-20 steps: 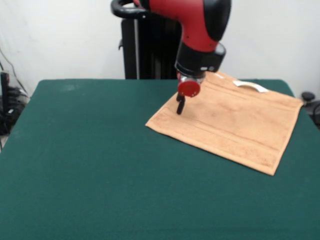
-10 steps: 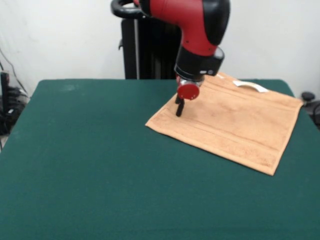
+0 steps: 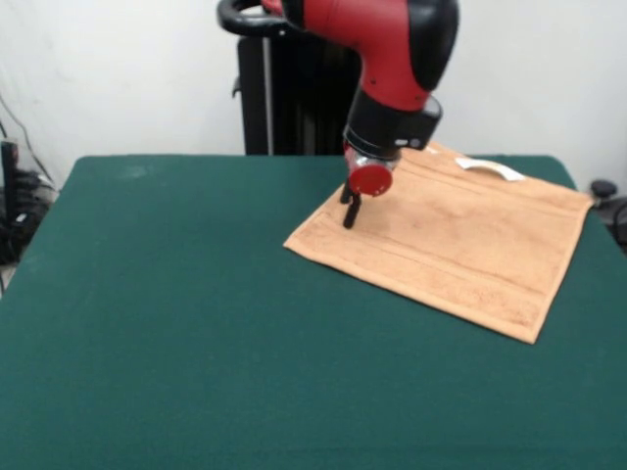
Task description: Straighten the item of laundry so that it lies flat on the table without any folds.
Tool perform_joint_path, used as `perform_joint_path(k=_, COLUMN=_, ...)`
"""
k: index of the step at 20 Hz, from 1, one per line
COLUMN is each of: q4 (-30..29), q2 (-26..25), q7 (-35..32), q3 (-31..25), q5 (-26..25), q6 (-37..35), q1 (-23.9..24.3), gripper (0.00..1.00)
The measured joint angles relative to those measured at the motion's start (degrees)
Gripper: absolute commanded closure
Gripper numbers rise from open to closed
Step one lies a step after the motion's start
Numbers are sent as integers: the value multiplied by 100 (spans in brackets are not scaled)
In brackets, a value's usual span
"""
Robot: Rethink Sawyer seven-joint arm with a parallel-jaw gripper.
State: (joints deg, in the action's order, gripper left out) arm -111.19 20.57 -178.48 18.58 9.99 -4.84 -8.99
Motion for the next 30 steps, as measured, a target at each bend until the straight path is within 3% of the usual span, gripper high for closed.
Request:
perform_joint_path(k=11, q4=335, q2=-429, q7=0, q3=620, q5=43, q6=3, q1=-391, gripper=0)
perform_joint_path(k=21, q4=630, q2=-861, q7=0, q3=1130, q5=139, q6=40, q1=-394, gripper=0)
perform_joint_path(k=28, q4=409, q2=-311, q7=0, q3=550, q5=-652, q6=383, q1=596, gripper=0)
perform_joint_path(k=30, q4=257, q2=-10, q7=0, q3=246, q5=-1004, q6=494, q1=1088, gripper=0)
